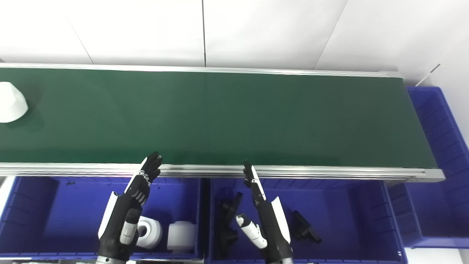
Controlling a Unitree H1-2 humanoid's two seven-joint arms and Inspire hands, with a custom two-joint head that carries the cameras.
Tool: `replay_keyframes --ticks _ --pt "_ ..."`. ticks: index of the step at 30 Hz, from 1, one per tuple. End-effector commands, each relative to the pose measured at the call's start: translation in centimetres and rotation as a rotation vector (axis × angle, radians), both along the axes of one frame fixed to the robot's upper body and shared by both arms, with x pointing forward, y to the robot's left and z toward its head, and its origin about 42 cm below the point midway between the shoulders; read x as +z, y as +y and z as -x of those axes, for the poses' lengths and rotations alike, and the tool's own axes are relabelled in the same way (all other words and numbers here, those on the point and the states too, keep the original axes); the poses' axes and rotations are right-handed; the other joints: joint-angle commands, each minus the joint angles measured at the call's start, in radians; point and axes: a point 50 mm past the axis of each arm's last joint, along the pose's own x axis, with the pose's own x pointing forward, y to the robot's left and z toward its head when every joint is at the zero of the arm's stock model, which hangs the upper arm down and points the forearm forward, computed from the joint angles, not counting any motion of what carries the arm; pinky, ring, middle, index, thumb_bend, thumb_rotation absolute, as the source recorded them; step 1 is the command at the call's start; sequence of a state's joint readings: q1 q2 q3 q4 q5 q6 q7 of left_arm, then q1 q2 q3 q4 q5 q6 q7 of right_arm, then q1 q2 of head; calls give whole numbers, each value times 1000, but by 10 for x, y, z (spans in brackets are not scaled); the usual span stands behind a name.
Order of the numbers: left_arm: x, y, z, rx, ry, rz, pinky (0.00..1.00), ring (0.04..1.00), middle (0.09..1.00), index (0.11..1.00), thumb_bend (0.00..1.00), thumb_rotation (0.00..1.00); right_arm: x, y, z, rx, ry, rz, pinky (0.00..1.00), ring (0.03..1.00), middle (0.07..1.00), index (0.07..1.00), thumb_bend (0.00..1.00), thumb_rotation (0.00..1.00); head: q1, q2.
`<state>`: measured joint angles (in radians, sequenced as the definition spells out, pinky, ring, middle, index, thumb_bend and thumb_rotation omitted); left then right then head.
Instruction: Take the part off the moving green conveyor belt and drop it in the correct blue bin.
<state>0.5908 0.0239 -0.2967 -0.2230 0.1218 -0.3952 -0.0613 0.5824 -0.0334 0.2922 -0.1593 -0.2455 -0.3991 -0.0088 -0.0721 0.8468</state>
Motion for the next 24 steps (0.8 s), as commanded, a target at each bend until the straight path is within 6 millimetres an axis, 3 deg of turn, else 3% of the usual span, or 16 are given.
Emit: replay_keyframes --ticks 1,24 --pt "6 1 0 -3 -40 0 956 965 942 946 692 1000 9 2 0 11 -35 -13 946 988 1000 1000 772 1000 -1 1" --pt "6 3 0 -4 -30 6 947 959 935 940 690 1000 11 6 0 11 -23 -24 952 993 1000 1000 786 1000 -12 0"
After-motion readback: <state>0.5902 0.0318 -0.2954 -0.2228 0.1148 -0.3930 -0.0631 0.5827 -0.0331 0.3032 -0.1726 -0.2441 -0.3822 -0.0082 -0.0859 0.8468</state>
